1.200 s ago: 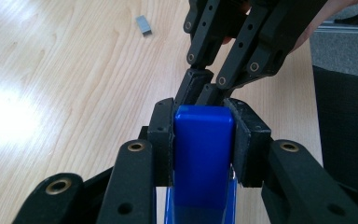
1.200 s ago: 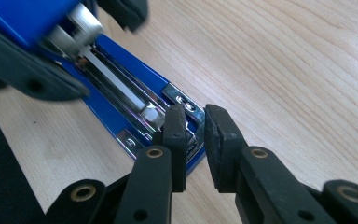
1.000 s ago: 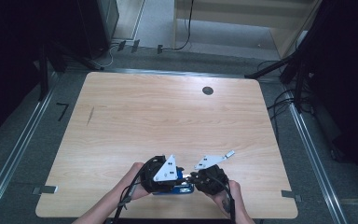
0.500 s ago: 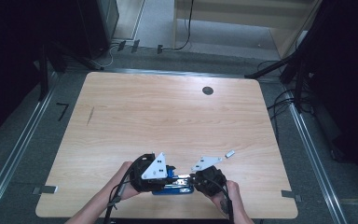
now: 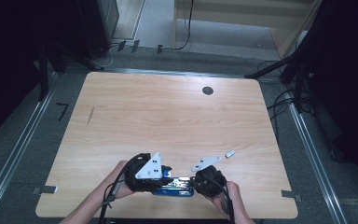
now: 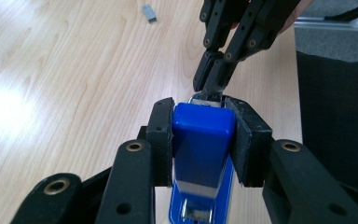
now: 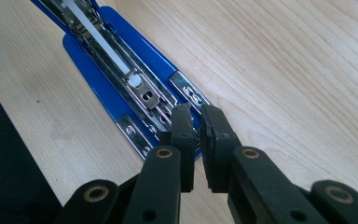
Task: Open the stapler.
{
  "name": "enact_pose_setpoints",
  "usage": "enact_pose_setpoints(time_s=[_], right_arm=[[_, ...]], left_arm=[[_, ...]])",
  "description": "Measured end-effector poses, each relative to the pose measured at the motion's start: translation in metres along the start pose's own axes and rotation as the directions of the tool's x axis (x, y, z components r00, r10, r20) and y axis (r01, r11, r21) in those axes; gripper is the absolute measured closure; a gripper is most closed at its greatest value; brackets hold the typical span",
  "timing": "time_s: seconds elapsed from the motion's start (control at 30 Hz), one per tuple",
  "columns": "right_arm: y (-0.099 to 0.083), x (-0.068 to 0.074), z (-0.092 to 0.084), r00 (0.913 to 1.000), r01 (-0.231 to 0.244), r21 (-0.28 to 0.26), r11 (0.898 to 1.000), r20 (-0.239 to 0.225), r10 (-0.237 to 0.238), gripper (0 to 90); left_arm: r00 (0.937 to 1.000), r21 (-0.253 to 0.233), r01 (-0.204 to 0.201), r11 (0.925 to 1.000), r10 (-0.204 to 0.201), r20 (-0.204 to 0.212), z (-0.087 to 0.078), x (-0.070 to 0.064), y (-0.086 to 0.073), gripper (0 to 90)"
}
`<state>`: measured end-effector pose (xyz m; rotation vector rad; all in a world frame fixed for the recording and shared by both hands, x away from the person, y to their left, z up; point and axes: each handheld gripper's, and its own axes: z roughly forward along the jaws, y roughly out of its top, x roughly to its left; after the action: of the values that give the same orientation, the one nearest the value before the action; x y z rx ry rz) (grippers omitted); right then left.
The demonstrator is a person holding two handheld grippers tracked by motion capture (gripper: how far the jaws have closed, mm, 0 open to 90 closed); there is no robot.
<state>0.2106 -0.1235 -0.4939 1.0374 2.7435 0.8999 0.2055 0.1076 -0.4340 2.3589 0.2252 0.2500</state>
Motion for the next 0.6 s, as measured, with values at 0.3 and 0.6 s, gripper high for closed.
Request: enact_pose_setpoints(time_s=[0.3,0.6], right_arm=[[-0.002,0.005,-0.002,0.9991,0.038,-0.026,0.999,0.019,-0.037,85.2],[0.0,0.007,-0.006,0.9989,0.044,-0.039,0.998,0.02,-0.043,85.0]], left_arm=[[0.9996,-0.016,0.018,0.9997,-0.018,0.023,-0.008,0.004,-0.009,65.9],[0.9991,-0.025,0.029,0.9993,-0.028,0.032,-0.013,0.005,-0.014,66.0]])
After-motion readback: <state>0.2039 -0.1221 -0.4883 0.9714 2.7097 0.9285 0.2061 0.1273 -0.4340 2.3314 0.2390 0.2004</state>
